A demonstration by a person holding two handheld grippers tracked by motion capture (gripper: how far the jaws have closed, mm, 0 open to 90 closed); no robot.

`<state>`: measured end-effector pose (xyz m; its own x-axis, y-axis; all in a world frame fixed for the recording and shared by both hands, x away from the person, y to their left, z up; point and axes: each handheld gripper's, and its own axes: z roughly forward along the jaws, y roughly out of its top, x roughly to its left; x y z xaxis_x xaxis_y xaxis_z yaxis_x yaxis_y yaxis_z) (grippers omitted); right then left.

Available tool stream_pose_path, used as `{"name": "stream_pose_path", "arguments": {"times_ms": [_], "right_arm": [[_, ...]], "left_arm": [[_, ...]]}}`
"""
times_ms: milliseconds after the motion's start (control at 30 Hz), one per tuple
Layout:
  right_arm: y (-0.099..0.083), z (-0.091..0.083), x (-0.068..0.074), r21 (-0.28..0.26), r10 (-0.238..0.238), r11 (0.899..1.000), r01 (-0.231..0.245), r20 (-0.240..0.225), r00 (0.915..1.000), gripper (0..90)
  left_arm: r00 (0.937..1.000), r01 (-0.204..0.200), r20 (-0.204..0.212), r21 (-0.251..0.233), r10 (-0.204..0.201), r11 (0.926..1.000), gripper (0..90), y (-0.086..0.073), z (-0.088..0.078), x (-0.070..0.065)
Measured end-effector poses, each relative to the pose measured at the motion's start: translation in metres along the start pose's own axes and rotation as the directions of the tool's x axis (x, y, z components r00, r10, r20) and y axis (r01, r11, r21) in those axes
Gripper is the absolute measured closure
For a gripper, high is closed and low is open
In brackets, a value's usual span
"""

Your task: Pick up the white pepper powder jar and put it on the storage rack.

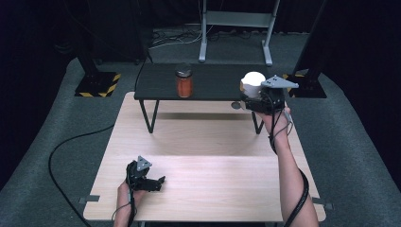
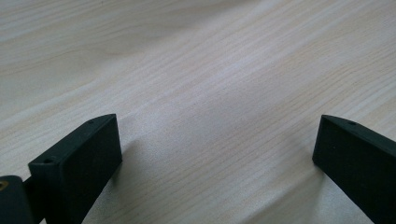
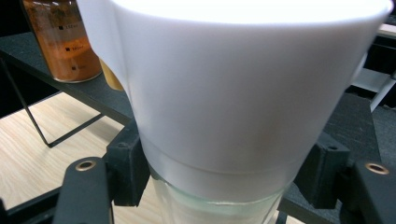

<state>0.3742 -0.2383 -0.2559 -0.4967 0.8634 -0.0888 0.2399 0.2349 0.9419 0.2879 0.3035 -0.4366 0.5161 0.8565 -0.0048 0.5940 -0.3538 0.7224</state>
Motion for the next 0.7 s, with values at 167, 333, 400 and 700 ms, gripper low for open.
{"name": "stream_pose_path", "arguments": {"times_ms": [167,333,400,700], "right_arm": [[0.003,0.001,-0.001,-0.004,0.004,1.0,-0.004,-0.001,1.0,29.8],[0.006,0.002,-0.002,-0.007,0.006,1.0,-0.006,0.003,1.0,29.8],[0.007,0.002,-0.003,-0.009,0.005,1.0,-0.005,0.003,1.0,29.8],[0.014,0.001,-0.004,-0.011,-0.002,1.0,0.002,0.007,1.0,29.8]], "left_arm": [[1.0,0.0,0.0,0.0,0.0,1.0,1.0,0.0,0.0,0.0],[1.0,0.0,0.0,0.0,0.0,1.0,1.0,0.0,0.0,0.0],[1.0,0.0,0.0,0.0,0.0,1.0,1.0,0.0,0.0,0.0],[1.0,0.0,0.0,0.0,0.0,1.0,1.0,0.0,0.0,0.0]]}}
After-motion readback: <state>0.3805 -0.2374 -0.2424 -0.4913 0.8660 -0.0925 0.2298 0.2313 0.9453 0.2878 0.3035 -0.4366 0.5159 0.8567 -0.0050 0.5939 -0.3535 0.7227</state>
